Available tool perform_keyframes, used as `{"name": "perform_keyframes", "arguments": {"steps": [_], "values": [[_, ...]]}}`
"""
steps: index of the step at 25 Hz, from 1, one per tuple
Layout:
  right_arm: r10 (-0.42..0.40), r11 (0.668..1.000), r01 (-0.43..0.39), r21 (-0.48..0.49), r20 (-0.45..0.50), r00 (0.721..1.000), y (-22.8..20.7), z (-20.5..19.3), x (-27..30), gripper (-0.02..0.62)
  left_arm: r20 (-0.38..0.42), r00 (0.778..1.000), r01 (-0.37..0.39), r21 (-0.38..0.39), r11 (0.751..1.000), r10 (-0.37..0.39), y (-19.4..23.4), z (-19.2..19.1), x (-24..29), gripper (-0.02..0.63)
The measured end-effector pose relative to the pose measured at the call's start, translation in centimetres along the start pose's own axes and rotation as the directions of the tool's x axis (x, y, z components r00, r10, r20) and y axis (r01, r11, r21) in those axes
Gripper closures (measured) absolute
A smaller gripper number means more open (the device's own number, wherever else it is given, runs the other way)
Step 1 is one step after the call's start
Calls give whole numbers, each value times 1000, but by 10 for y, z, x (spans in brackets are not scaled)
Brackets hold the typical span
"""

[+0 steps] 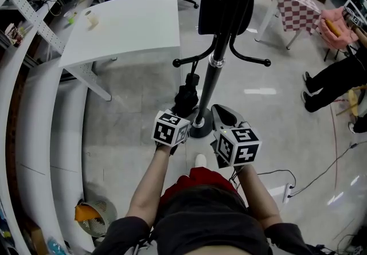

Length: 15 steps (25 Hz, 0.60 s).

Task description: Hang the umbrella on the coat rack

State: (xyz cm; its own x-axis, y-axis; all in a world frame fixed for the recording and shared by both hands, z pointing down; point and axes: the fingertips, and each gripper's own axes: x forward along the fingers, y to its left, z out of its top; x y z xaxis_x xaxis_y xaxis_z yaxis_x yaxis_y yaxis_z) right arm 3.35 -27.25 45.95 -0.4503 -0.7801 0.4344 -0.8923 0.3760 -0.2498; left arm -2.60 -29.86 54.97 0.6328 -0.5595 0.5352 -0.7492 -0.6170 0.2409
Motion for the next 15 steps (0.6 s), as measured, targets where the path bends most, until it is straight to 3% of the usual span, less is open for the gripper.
{"name": "perform_keyframes", "arguments": {"steps": [15], "values": [[-36,999,36,15,-18,999,1,-12,0,577,66,993,-98,16,995,97,10,4,26,428]]}}
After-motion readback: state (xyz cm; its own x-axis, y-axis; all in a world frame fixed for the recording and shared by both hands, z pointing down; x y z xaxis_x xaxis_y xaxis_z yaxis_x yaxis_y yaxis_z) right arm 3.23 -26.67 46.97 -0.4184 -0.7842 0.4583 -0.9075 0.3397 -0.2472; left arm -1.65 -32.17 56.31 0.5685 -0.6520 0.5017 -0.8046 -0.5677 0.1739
